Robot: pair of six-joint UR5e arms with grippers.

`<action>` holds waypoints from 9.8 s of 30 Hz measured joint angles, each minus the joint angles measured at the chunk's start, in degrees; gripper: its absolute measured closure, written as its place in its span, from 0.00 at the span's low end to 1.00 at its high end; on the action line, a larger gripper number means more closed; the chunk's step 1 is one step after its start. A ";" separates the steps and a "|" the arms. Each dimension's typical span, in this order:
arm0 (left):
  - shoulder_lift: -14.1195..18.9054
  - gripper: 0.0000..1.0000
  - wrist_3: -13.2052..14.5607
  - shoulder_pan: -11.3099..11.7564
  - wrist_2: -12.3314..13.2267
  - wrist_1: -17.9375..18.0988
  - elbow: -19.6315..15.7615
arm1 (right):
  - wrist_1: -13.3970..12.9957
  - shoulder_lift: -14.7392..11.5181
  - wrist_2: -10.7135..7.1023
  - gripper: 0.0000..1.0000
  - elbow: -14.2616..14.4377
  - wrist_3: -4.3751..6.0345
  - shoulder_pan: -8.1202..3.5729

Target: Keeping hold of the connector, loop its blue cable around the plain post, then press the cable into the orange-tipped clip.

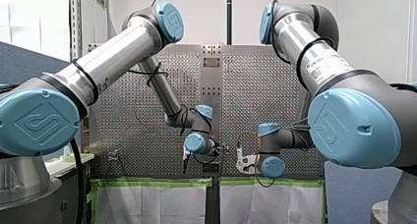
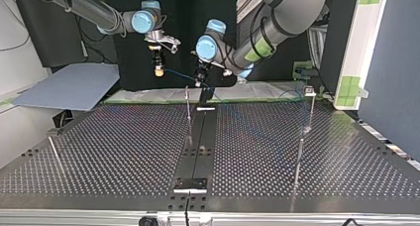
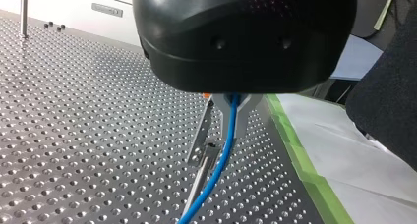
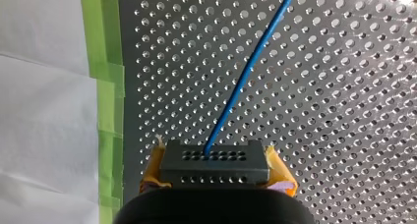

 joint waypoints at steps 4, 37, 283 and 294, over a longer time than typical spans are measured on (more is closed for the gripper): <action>-1.17 1.00 -1.50 -0.10 -0.37 1.90 0.35 | 0.04 0.00 -0.67 1.00 -0.55 0.10 -0.59; -5.03 1.00 -2.16 1.19 -3.97 1.62 6.26 | 0.72 0.08 -3.22 1.00 -3.65 -0.10 -4.31; 1.43 0.00 4.83 -2.50 -1.39 -5.10 0.19 | 8.04 2.57 -12.33 1.00 -13.01 -1.31 -12.04; 1.59 0.00 7.94 -3.30 -5.93 -4.44 -2.87 | 13.30 0.11 -11.33 1.00 -13.12 -4.95 -11.20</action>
